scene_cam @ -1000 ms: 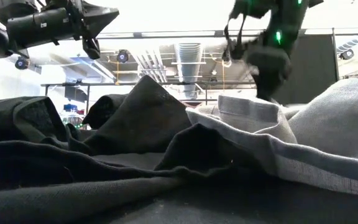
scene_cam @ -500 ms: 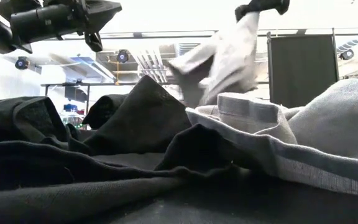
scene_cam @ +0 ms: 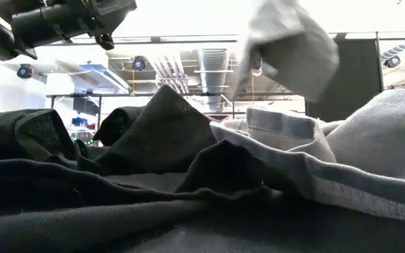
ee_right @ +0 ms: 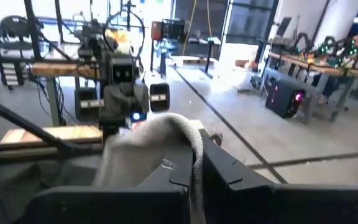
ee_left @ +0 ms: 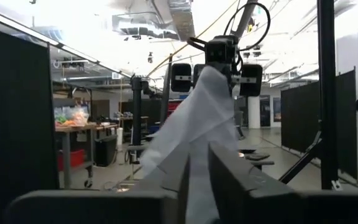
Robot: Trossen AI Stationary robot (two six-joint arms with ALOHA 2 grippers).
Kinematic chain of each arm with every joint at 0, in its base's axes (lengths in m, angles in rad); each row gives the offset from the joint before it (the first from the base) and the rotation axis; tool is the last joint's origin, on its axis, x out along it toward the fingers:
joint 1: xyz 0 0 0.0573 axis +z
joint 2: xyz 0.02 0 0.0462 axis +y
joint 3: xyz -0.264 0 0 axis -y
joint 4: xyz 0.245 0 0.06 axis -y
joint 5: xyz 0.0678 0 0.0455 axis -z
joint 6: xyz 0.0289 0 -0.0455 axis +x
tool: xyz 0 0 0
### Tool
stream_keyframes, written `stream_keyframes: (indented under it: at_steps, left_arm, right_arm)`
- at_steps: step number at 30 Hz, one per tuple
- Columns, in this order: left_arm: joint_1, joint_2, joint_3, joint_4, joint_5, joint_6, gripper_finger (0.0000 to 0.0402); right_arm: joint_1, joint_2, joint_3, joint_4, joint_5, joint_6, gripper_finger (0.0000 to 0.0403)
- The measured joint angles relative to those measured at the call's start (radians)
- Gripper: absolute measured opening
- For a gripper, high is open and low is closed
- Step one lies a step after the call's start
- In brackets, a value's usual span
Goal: Sort towels by color in basket
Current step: Put the top gray towel into the left transparent bin
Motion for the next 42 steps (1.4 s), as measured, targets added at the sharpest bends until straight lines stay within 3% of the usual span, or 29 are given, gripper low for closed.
stream_keyframes:
  at_steps: [9, 14, 26, 32, 42]
  left_arm:
    - [0.0, 0.022, 0.0, 0.001, -0.069, 0.067, 0.0177]
    - [0.0, 0.047, 0.0, 0.0, -0.078, 0.129, 0.0212]
    - [0.0, 0.146, 0.0, 0.013, -0.078, 0.227, 0.0218]
    - [0.0, 0.224, 0.0, 0.139, -0.078, 0.389, 0.0218]
    - [-0.04, 0.432, 0.077, 0.292, -0.072, 0.412, 0.0218]
  right_arm:
    - [-0.041, 0.086, 0.0, 0.203, 0.006, -0.005, 0.0009]
    - [-0.098, 0.125, 0.0, 0.274, 0.009, -0.001, 0.0009]
    - [-0.154, 0.164, 0.009, 0.467, -0.026, -0.017, 0.0009]
    - [-0.153, 0.164, 0.035, 0.468, -0.052, -0.022, 0.0009]
    - [-0.153, 0.236, 0.101, 0.468, -0.054, -0.03, 0.0009]
